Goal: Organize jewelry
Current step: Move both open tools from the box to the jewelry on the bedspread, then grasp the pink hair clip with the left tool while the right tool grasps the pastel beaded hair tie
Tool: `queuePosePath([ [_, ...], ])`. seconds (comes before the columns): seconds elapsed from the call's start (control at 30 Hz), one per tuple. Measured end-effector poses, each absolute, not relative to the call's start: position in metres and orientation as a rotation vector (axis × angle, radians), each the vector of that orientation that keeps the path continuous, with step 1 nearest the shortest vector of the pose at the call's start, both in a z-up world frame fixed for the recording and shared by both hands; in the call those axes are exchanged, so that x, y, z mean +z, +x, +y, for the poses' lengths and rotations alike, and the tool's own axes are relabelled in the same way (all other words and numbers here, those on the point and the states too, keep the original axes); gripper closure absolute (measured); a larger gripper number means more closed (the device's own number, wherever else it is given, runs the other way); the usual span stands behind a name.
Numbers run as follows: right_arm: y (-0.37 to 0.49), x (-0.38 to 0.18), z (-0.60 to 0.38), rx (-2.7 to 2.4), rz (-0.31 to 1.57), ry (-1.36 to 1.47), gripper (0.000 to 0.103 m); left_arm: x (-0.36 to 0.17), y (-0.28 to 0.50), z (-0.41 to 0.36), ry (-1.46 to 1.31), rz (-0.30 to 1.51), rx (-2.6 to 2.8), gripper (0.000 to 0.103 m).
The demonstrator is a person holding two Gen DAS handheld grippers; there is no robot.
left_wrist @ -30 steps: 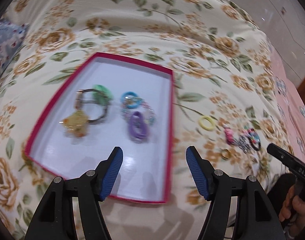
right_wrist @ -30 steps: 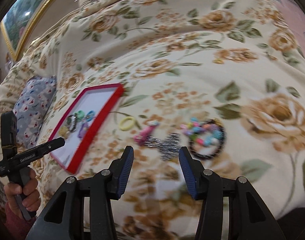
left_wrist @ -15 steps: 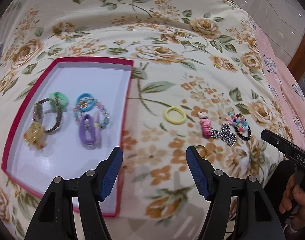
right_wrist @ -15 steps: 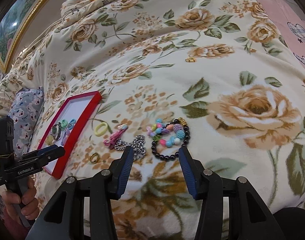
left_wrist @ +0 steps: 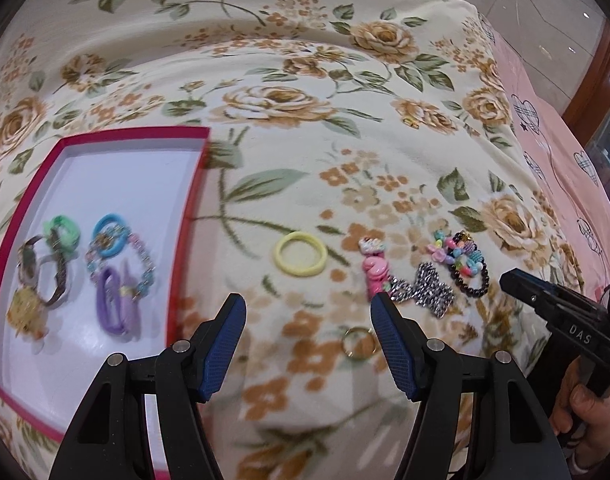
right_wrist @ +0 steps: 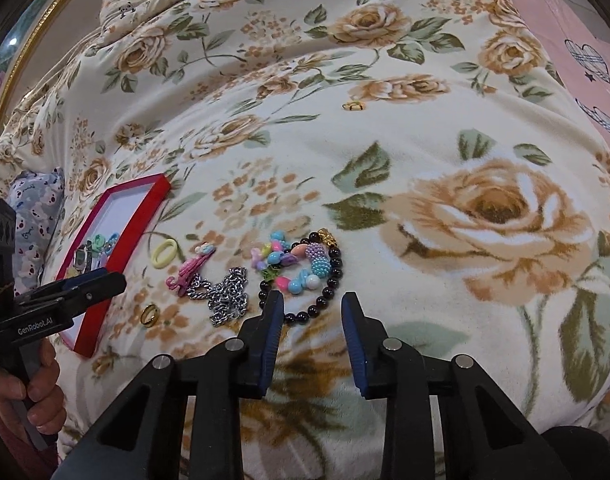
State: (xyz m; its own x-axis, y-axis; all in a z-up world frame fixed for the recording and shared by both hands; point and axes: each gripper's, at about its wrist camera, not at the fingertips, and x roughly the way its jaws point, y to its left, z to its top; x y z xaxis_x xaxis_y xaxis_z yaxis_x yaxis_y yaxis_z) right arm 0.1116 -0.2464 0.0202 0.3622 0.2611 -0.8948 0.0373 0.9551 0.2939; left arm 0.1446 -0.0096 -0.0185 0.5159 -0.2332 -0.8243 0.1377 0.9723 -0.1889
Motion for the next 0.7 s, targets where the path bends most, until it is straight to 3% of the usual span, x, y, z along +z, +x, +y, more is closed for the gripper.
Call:
queuePosePath([
  [0.43, 0.14, -0.001, -0.234, 0.167, 1.222, 0.251, 0.073, -0.046, 0.185, -0.048, -0.072, 1.049, -0.275, 0.042],
  [0.53, 0.142, -0.01, -0.234, 0.161, 1.232, 0.242, 0.075, -0.056, 0.195, -0.055, -0.061, 1.07, -0.288, 0.052],
  [0.63, 0.143, -0.015, -0.235, 0.162, 1.242, 0.237, 0.089, -0.063, 0.202, -0.06, -0.062, 1.083, -0.316, 0.074],
  [0.7, 0.143, -0.015, -0.235, 0.158, 1.237, 0.227, 0.09, -0.067, 0.206, -0.062, -0.063, 1.086, -0.326, 0.084],
])
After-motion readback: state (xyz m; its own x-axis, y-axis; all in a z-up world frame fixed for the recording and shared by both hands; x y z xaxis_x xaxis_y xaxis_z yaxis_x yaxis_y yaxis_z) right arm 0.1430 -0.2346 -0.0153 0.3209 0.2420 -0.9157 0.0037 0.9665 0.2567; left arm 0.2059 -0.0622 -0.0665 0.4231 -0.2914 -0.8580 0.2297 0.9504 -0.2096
